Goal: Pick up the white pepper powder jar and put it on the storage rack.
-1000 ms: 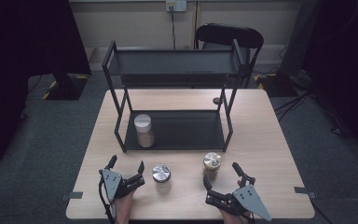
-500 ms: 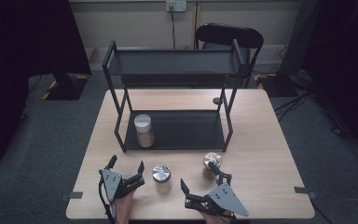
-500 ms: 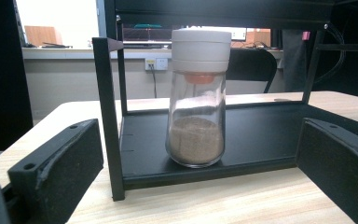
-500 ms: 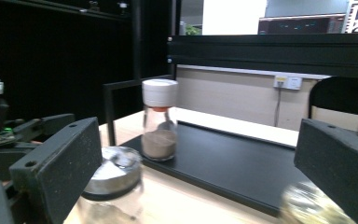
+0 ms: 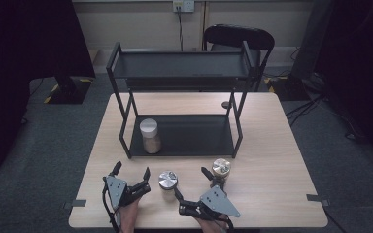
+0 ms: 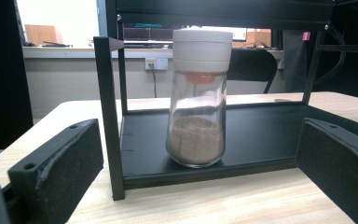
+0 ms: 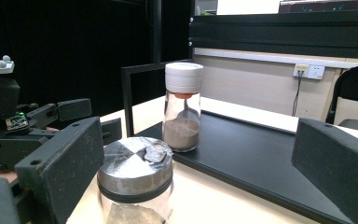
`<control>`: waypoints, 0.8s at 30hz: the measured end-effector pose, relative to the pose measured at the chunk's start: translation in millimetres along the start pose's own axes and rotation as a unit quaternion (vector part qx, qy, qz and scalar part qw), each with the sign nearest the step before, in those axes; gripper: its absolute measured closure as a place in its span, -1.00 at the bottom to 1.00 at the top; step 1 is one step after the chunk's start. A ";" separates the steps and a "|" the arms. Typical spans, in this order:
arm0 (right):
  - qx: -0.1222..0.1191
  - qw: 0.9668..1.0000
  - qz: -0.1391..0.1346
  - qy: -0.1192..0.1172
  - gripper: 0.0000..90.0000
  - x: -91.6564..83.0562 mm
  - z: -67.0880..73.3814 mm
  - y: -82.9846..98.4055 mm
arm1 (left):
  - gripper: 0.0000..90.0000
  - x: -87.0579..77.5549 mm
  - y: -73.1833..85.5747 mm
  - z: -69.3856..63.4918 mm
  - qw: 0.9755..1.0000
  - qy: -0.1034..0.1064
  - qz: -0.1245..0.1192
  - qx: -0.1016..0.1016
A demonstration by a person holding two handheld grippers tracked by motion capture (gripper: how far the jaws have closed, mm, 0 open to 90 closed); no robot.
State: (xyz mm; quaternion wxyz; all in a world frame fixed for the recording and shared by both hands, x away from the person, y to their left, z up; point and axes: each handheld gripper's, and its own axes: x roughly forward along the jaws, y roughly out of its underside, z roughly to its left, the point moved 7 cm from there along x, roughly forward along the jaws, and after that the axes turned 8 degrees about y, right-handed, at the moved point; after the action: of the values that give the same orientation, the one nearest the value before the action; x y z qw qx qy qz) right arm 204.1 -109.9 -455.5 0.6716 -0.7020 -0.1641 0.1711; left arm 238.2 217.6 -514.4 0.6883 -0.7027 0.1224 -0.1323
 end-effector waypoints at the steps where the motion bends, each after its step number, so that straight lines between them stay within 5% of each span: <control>1: 0.000 1.000 0.000 0.000 -0.97 0.2 0.6 0.5 | -1.00 0.0 0.1 0.0 1.000 0.000 0.000 0.000; 24: -0.009 0.998 0.047 -0.051 -0.80 21.1 14.2 16.6 | -1.00 0.1 -0.1 -0.2 1.000 -0.001 0.000 0.000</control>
State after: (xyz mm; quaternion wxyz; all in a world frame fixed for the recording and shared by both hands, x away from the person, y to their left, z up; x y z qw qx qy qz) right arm 216.3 -88.3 -473.1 0.6472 -0.7051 -0.1669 0.2366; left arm 238.3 217.3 -514.3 0.6886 -0.7026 0.1220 -0.1314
